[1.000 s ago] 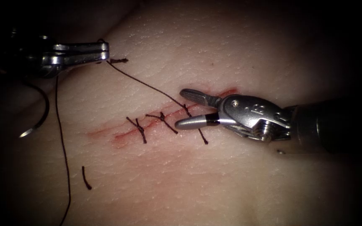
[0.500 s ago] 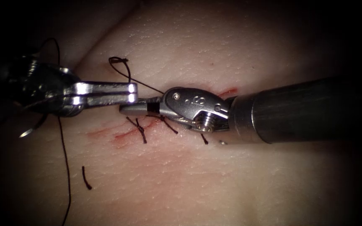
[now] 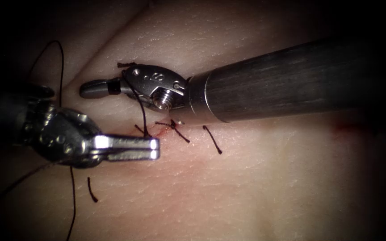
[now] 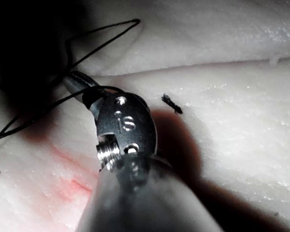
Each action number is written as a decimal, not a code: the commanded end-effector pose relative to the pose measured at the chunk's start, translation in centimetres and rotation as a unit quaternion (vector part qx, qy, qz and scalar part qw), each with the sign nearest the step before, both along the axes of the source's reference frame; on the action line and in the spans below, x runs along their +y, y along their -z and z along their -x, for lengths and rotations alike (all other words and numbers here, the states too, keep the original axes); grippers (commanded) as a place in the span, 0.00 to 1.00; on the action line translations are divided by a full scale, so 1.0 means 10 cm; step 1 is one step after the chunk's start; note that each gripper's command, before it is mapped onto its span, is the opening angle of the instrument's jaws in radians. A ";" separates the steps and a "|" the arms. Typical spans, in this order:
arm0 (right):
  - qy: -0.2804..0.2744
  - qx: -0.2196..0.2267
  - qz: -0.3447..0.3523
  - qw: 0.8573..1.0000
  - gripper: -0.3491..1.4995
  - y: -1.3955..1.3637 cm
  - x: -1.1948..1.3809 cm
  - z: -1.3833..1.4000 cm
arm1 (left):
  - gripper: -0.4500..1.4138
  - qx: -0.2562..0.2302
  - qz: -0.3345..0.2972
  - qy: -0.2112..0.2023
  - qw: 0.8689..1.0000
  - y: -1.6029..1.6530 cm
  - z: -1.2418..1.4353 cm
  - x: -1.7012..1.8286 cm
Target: Wound Closure
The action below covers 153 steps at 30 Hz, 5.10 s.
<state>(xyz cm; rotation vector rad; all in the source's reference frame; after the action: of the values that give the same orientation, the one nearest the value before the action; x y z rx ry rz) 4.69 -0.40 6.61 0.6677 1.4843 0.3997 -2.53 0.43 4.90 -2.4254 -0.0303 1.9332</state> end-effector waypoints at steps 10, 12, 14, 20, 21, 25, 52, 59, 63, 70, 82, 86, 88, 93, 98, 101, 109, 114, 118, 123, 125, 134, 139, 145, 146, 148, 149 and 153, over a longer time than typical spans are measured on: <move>-0.027 0.064 -0.030 0.997 0.00 0.024 0.015 0.022 | 0.00 -0.001 -0.010 -0.011 1.000 -0.028 0.011 -0.020; -0.030 0.081 -0.036 0.996 0.00 0.034 0.018 0.029 | 0.00 -0.003 -0.016 -0.015 1.000 -0.037 0.012 -0.020; -0.029 0.089 -0.041 0.995 0.00 0.042 0.020 0.035 | 0.00 0.000 -0.019 -0.016 1.000 -0.047 0.013 -0.020; -0.029 0.108 -0.053 0.992 0.00 0.062 0.024 0.059 | 0.00 0.012 -0.028 -0.012 0.999 -0.081 0.011 -0.020; -0.029 0.111 -0.055 0.992 0.00 0.064 0.025 0.064 | 0.00 0.012 -0.032 -0.012 0.999 -0.088 0.010 -0.020; -0.019 0.120 -0.058 0.991 0.00 0.068 0.026 0.080 | 0.00 0.018 -0.041 -0.004 0.999 -0.112 0.004 -0.011; 0.149 0.161 -0.006 0.976 0.00 0.085 0.015 0.146 | 0.00 0.057 -0.058 0.033 0.996 -0.218 0.003 0.049; 0.252 0.114 0.062 0.959 0.00 0.080 0.011 0.150 | 0.00 0.061 -0.064 0.039 0.995 -0.228 0.014 0.063; 0.300 0.100 0.099 0.943 0.00 0.080 0.004 0.146 | 0.00 0.061 -0.064 0.041 0.995 -0.232 0.015 0.068; 0.379 0.060 0.161 0.909 0.05 0.077 -0.007 0.133 | 0.00 0.062 -0.068 0.040 0.995 -0.234 0.014 0.066; 0.468 0.029 0.242 0.849 0.71 0.065 -0.025 0.123 | 0.00 0.064 -0.069 0.039 0.995 -0.231 0.005 0.060; 0.492 0.024 0.267 0.828 0.68 0.059 -0.023 0.130 | 0.00 0.064 -0.072 0.039 0.995 -0.231 0.004 0.061; 0.505 0.023 0.281 0.816 0.63 0.057 -0.023 0.133 | 0.00 0.065 -0.072 0.040 0.994 -0.232 0.003 0.062; 0.541 -0.005 0.309 0.782 0.51 0.046 -0.025 0.140 | 0.00 0.067 -0.075 0.041 0.994 -0.234 0.002 0.064; 0.561 -0.036 0.340 0.754 0.36 0.033 -0.027 0.142 | 0.00 0.067 -0.081 0.040 0.994 -0.234 0.002 0.063; 0.568 -0.039 0.349 0.744 0.32 0.029 -0.036 0.140 | 0.00 0.067 -0.083 0.039 0.994 -0.234 0.001 0.062; 0.587 -0.050 0.364 0.721 0.25 0.022 -0.059 0.149 | 0.00 0.068 -0.091 0.039 0.993 -0.237 0.000 0.062; 0.592 -0.055 0.368 0.715 0.27 0.019 -0.061 0.154 | 0.00 0.070 -0.097 0.040 0.992 -0.239 -0.001 0.062; 0.589 -0.059 0.371 0.715 0.35 0.014 -0.059 0.153 | 0.00 0.070 -0.099 0.040 0.992 -0.240 0.000 0.061; 0.593 -0.064 0.375 0.710 0.44 0.007 -0.064 0.155 | 0.00 0.071 -0.100 0.039 0.992 -0.242 0.000 0.057; 0.594 -0.065 0.377 0.708 0.44 0.005 -0.066 0.156 | 0.00 0.071 -0.103 0.039 0.991 -0.242 0.000 0.057; 0.596 -0.070 0.379 0.705 0.35 -0.003 -0.067 0.157 | 0.00 0.071 -0.109 0.039 0.991 -0.242 0.001 0.057; 0.597 -0.068 0.382 0.702 0.00 -0.006 -0.064 0.157 | 0.00 0.071 -0.112 0.038 0.990 -0.241 0.002 0.056; 0.603 -0.069 0.385 0.695 0.00 -0.004 -0.065 0.154 | 0.00 0.073 -0.112 0.040 0.990 -0.234 0.001 0.044; 0.603 -0.069 0.384 0.696 0.00 -0.003 -0.064 0.152 | 0.00 0.075 -0.113 0.041 0.990 -0.232 0.001 0.042; 0.604 -0.069 0.382 0.696 0.00 -0.001 -0.061 0.150 | 0.00 0.074 -0.112 0.040 0.990 -0.228 0.002 0.037; 0.601 -0.070 0.382 0.698 0.00 0.001 -0.058 0.148 | 0.00 0.074 -0.112 0.039 0.990 -0.226 0.003 0.034; 0.591 -0.075 0.381 0.707 0.00 0.011 -0.040 0.142 | 0.00 0.072 -0.112 0.039 0.990 -0.216 0.008 0.020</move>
<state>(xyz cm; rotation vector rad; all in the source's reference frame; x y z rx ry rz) 3.20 -0.78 6.46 0.7244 0.6734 -1.0919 -2.56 0.66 6.99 -2.1115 -0.1382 1.9522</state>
